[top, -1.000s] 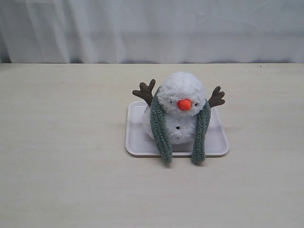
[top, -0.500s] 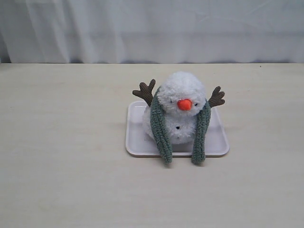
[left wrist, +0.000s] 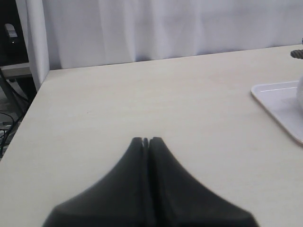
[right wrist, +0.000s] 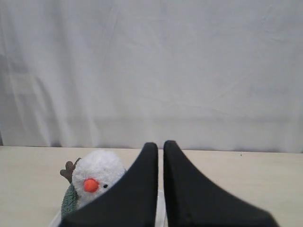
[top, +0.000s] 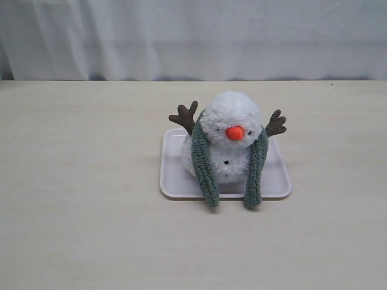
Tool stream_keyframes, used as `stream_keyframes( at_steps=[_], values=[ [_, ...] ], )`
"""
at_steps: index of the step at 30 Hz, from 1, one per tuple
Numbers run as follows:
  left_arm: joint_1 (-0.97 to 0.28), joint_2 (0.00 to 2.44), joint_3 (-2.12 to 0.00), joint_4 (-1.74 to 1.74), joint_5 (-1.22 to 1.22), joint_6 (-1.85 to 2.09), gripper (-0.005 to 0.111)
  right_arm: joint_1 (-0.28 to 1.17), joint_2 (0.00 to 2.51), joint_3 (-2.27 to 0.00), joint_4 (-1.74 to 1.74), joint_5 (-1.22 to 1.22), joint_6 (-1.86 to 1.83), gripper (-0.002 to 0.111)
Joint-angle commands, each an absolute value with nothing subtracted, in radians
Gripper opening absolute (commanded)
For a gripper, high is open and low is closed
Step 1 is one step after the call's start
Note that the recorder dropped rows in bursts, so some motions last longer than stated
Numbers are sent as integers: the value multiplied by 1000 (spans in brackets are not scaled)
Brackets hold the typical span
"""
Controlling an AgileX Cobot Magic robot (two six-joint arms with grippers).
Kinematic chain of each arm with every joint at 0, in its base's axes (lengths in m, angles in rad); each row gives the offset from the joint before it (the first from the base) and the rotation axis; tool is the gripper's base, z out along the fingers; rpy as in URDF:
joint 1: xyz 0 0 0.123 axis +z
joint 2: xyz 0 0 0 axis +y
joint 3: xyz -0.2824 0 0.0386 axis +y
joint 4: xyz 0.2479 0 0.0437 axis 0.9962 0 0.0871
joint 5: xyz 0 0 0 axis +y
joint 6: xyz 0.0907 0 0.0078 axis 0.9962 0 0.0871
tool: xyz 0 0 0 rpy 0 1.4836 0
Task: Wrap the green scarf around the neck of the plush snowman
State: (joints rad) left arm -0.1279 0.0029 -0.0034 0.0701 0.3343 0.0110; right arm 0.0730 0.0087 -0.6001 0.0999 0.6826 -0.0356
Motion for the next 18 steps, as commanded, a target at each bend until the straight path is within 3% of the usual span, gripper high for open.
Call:
stream_keyframes(
  at_steps=[1,18],
  values=[
    [-129,0,0,67,323,11,0,67,0,-594,92,679,-39,4],
    [-129,0,0,69,325,11,0,67,0,-594,82,679,-39,4]
  ],
)
